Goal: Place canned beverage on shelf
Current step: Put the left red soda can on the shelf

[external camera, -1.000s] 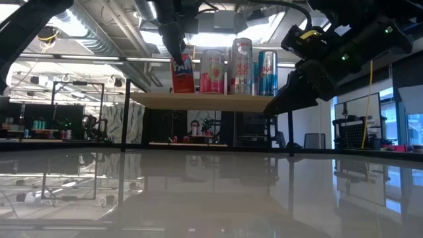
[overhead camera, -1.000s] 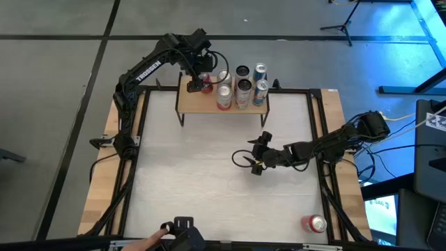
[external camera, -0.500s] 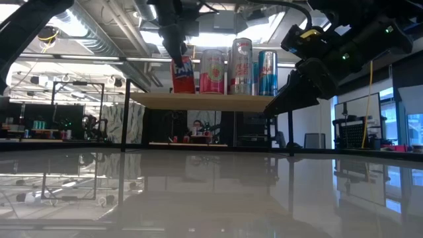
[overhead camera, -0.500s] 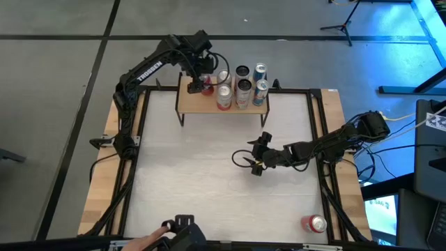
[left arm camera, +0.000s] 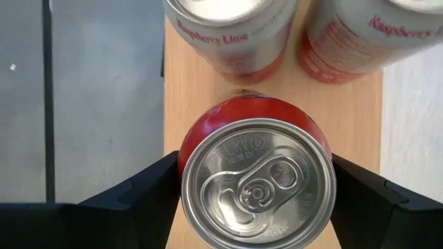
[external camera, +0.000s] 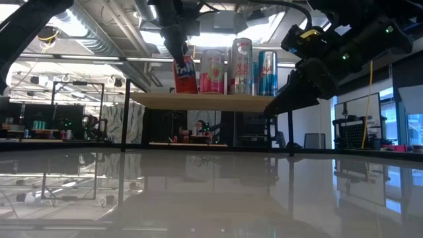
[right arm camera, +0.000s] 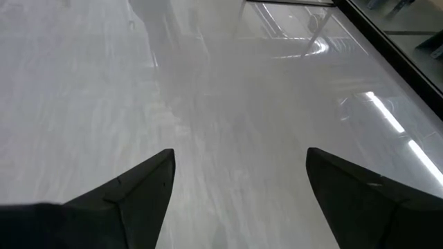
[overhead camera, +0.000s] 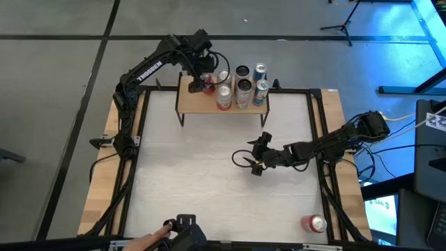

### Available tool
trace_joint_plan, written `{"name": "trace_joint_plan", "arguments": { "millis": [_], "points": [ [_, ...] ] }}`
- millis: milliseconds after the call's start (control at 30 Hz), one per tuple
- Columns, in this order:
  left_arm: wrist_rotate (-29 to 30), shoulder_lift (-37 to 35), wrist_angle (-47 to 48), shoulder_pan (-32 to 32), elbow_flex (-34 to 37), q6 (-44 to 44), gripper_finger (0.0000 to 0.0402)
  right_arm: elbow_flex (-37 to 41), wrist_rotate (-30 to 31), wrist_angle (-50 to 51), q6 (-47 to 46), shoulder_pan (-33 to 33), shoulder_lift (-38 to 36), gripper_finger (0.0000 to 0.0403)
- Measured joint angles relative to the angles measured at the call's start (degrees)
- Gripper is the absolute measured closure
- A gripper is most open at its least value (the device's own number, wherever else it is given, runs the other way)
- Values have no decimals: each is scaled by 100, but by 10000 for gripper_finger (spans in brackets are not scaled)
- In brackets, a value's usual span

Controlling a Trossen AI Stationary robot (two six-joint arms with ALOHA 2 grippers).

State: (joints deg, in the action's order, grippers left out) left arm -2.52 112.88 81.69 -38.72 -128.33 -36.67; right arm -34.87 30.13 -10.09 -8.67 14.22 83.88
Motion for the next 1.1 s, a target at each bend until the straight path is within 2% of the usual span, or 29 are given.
{"name": "trace_joint_plan", "arguments": {
  "millis": [400,767,1100],
  "points": [
    [-2,-11,-135,0,0,11,57,0,-41,0,-4,0,0,81],
    [38,-11,-146,0,0,20,52,0,-47,-2,-4,0,0,81],
    [1054,-11,-142,4,0,4,51,0,-131,-2,-4,1,-1,81]
  ]
}}
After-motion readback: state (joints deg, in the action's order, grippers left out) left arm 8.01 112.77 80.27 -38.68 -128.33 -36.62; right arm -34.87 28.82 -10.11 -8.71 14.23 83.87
